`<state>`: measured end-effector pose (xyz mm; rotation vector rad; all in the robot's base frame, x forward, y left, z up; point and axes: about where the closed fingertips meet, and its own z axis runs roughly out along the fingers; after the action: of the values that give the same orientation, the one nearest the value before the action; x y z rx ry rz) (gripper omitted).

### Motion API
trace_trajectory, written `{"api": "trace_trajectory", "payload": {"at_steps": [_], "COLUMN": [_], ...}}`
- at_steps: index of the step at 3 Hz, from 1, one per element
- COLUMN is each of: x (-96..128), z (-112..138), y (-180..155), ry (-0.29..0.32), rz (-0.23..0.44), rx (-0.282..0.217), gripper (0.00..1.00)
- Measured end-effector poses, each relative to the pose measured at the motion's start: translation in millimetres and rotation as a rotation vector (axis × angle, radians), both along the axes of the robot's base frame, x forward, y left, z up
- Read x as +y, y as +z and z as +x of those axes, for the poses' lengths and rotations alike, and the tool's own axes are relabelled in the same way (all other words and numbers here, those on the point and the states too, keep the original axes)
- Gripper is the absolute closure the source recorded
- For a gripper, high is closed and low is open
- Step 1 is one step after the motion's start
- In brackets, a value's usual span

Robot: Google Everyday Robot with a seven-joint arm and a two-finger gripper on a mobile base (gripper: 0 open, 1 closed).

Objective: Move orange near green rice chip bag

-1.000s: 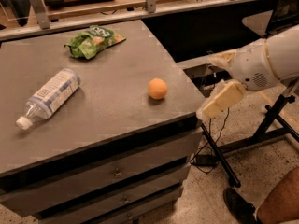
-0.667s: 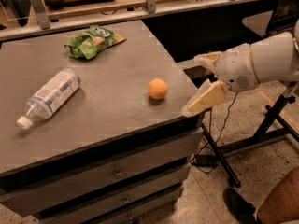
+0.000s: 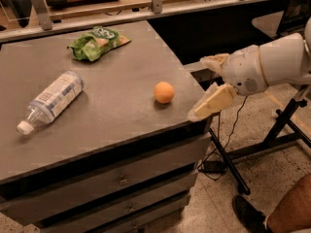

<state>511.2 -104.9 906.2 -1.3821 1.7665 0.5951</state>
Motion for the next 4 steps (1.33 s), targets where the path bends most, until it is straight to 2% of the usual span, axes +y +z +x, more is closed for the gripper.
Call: {"api": "trace_trajectory", "payload": {"at_steps": [2, 3, 4], "x": [21.1, 39.6, 50.7], "z": [31.2, 46.5, 54.5], "y": [-26.5, -40.2, -47.9], "ry": [0.086, 0.139, 0.162], "rz": [0.128, 0.184, 0.209], "rx": [-0.053, -0.063, -0.068], "gripper": [0.0, 0.0, 0.0]}}
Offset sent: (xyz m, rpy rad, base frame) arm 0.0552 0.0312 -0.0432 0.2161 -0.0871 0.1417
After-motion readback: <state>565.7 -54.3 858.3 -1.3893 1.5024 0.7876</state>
